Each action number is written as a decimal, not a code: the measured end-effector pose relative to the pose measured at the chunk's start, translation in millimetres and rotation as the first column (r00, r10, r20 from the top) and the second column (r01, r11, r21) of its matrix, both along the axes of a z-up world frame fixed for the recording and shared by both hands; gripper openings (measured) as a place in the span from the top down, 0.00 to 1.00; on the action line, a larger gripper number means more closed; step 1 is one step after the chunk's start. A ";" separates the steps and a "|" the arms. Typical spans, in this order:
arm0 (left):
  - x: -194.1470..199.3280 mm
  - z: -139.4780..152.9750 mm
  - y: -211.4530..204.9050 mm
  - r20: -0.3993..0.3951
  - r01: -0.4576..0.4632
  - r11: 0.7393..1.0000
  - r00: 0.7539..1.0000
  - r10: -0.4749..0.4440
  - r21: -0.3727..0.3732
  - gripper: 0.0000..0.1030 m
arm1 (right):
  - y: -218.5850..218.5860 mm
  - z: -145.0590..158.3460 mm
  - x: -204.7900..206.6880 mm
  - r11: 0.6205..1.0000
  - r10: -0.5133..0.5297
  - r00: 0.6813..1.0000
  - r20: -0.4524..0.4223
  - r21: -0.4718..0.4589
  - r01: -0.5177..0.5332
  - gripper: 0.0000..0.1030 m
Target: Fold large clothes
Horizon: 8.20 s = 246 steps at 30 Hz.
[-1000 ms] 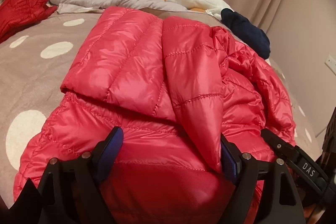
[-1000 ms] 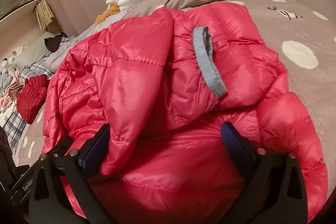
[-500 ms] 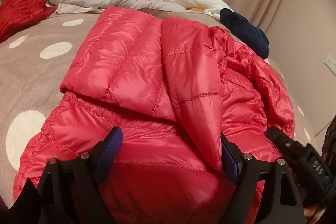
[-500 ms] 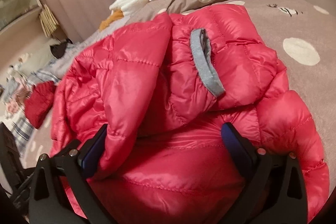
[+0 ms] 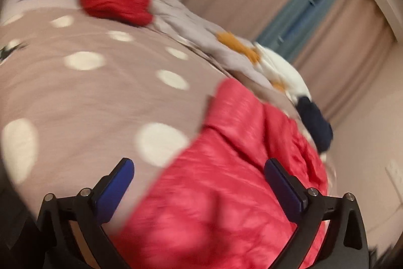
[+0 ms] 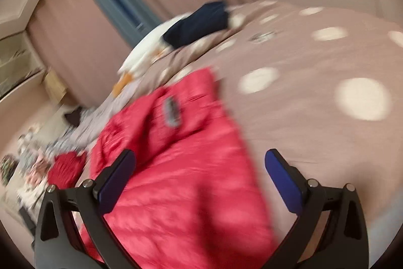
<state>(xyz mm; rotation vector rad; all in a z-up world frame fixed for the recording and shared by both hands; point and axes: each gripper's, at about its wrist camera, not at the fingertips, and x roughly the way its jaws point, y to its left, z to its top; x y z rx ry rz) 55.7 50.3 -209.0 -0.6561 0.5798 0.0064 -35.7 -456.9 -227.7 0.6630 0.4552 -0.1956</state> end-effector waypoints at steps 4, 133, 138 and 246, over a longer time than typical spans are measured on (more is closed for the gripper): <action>-20.1 -13.6 16.6 -0.022 0.015 1.000 1.000 -0.015 -0.017 0.02 | -13.8 -30.5 -37.4 0.990 -0.063 0.998 -0.001 0.126 0.063 0.00; 10.0 129.6 -110.8 0.222 0.196 0.949 0.942 -0.253 0.249 0.84 | 87.6 121.6 20.1 0.986 0.160 0.982 0.104 -0.062 -0.154 0.84; 75.8 118.9 -122.8 0.145 0.225 0.951 0.955 -0.259 0.214 0.84 | 80.8 119.2 83.8 0.993 0.105 0.994 -0.030 -0.045 -0.107 0.83; 173.3 11.3 -115.2 -0.059 0.253 0.941 0.967 -0.246 0.223 0.01 | 84.3 13.3 216.9 0.936 0.072 0.955 -0.288 -0.311 -0.164 0.00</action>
